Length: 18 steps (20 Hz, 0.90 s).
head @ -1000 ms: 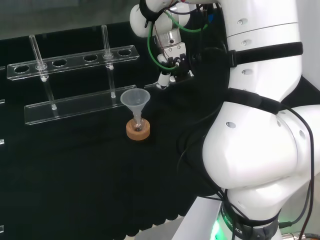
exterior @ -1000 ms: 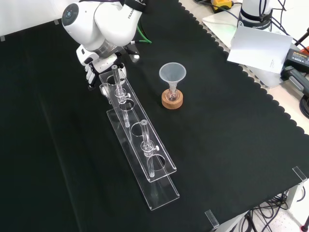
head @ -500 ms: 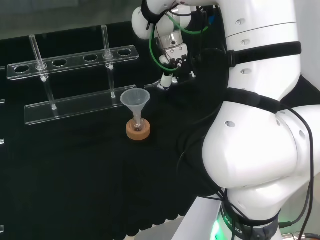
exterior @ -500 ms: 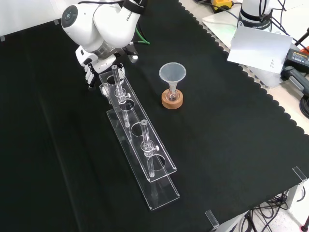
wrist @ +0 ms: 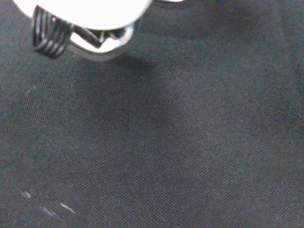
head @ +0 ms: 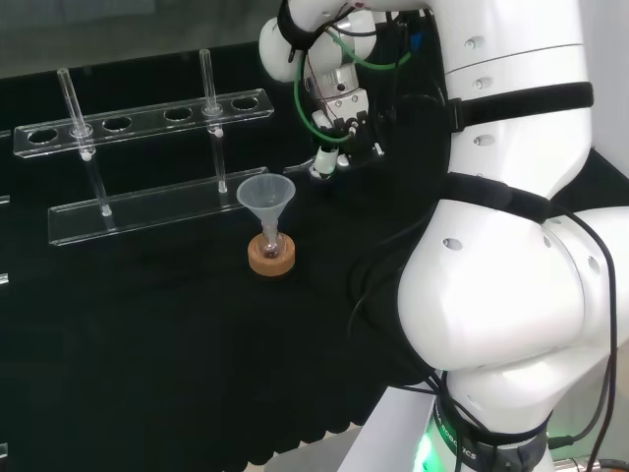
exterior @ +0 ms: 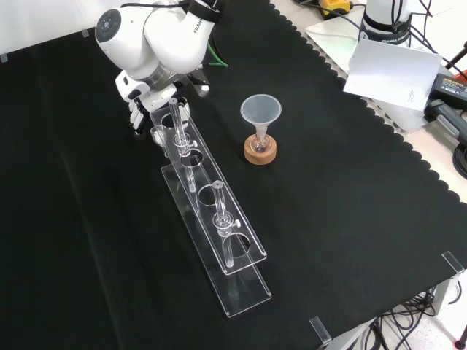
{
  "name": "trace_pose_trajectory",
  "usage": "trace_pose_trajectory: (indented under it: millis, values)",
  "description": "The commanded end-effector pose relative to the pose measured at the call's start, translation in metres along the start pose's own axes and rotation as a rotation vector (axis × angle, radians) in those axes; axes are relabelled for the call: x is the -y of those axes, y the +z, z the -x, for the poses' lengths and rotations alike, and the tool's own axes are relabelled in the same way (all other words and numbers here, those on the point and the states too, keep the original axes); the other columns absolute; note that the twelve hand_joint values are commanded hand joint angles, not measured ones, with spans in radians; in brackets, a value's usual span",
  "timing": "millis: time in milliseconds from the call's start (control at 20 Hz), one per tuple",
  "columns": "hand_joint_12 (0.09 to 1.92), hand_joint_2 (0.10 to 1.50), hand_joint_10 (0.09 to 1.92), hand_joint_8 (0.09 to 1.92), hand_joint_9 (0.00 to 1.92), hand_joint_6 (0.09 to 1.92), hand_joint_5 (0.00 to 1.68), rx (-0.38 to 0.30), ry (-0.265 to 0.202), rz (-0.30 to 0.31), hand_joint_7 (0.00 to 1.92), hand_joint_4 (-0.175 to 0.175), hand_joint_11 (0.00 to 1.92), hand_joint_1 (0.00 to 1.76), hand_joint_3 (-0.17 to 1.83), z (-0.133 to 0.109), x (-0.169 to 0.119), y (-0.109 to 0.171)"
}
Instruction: Pick up the weighing funnel.
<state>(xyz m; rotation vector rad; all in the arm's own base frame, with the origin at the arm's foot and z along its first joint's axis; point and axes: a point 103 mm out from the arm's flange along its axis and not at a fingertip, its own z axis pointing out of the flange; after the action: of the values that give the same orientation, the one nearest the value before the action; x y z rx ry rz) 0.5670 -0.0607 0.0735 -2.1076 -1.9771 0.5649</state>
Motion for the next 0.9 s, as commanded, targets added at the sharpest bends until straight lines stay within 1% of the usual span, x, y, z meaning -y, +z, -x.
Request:
trace_pose_trajectory:
  millis: [50, 150, 250, 400, 500, 700, 900]
  values:
    - [1.19, 0.55, 0.48, 0.69, 0.81, 0.75, 0.68, 0.005, -0.003, -0.004, 0.53, -0.011, 0.68, 1.03, 0.67, -0.0055, -0.002, -0.0002]
    - [1.19, 0.55, 0.48, 0.69, 0.82, 0.76, 0.69, 0.005, -0.001, -0.004, 0.54, -0.01, 0.68, 1.03, 0.67, -0.0059, -0.0026, 0.0003]
    - [1.18, 0.55, 0.48, 0.69, 0.82, 0.76, 0.7, 0.015, 0.004, -0.007, 0.54, -0.009, 0.69, 1.03, 0.67, -0.0088, 0.0008, -0.007]
    - [1.18, 0.55, 0.48, 0.69, 0.82, 0.77, 0.7, 0.007, 0.002, -0.013, 0.54, -0.008, 0.69, 1.03, 0.67, -0.0072, -0.0008, -0.0013]
    - [1.18, 0.55, 0.48, 0.69, 0.82, 0.77, 0.7, 0.011, 0.009, -0.017, 0.54, -0.008, 0.69, 1.03, 0.67, -0.0078, 0.0002, -0.0047]
    - [1.17, 0.56, 0.48, 0.69, 0.82, 0.79, 0.76, 0.006, 0.013, -0.022, 0.54, 0.0, 0.7, 1.03, 0.67, -0.0069, -0.0001, -0.0043]
    - [1.17, 0.56, 0.48, 0.7, 0.83, 0.8, 0.8, 0.006, 0.017, -0.014, 0.54, 0.002, 0.7, 1.03, 0.67, -0.0062, -0.0013, -0.0022]
